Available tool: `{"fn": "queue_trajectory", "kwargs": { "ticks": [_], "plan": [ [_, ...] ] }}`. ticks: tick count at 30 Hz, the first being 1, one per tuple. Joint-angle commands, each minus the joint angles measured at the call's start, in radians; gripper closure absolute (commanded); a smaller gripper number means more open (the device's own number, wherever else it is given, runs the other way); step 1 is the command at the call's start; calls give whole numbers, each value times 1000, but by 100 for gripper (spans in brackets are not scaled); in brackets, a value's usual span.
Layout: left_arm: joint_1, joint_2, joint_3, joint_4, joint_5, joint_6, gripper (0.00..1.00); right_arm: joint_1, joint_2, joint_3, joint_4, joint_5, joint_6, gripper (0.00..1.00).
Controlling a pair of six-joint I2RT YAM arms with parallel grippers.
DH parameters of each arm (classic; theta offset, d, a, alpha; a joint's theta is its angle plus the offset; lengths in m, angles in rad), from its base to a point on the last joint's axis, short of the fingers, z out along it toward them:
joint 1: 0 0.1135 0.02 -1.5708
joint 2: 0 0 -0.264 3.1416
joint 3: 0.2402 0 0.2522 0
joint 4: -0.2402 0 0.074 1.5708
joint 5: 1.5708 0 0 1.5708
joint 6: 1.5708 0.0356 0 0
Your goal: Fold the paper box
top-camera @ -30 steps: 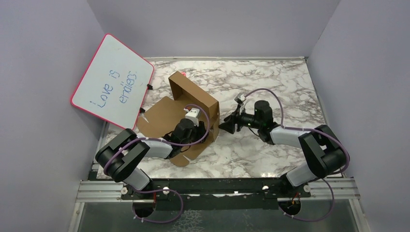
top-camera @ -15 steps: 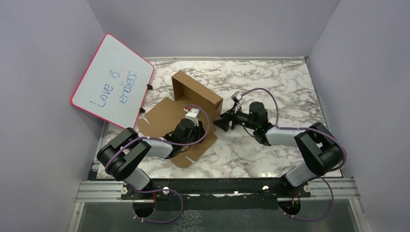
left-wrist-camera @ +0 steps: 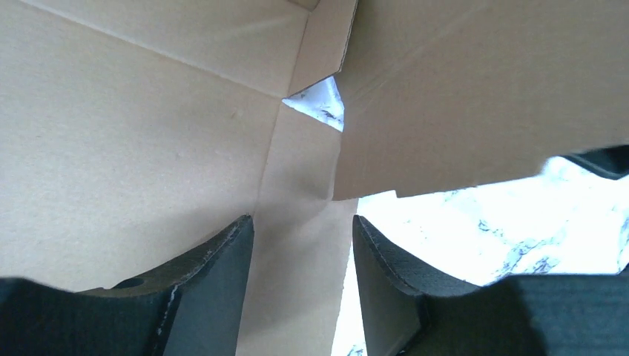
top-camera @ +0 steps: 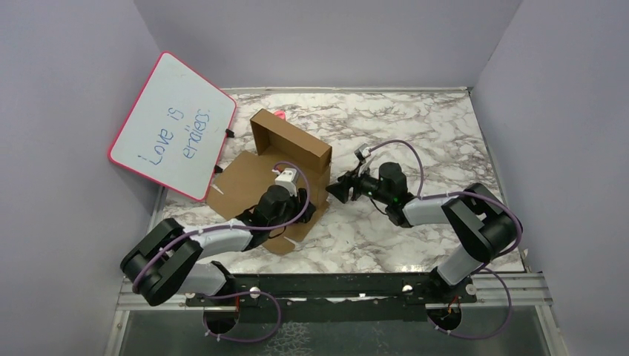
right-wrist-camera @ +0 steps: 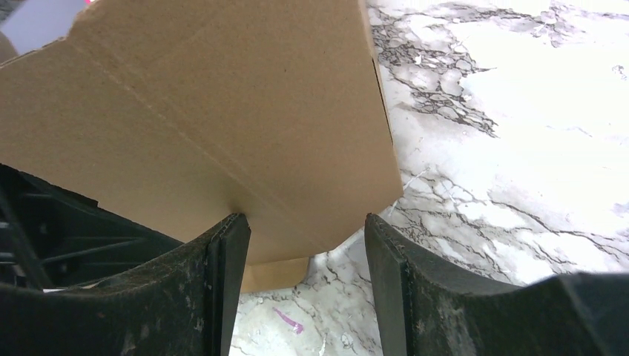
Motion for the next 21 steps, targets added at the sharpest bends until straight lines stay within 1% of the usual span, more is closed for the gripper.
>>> {"fn": "queue_trajectory", "kwargs": {
  "ticks": [1,3,6,9,12,15,18,21],
  "plan": [
    [-1,-118,2,-135,-62,-2,46,9,10,1,60,26,-7,36],
    [1,-158,7,-191,-106,-4,47,10,17,8,61,16,-15,36],
    [13,-195,18,-274,-208,-14,48,12,26,20,60,3,-22,36],
    [47,-190,19,-312,-247,-28,51,17,37,36,62,6,-26,35],
    [81,-144,12,-305,-216,-51,51,26,48,51,65,19,-31,34],
    [90,-83,13,-286,-158,-51,51,37,60,70,72,49,-44,31],
    [90,-54,16,-284,-114,-43,52,49,73,91,72,94,-56,29],
    [89,-48,9,-277,-77,-41,53,67,92,111,73,175,-58,27]
  ]
}}
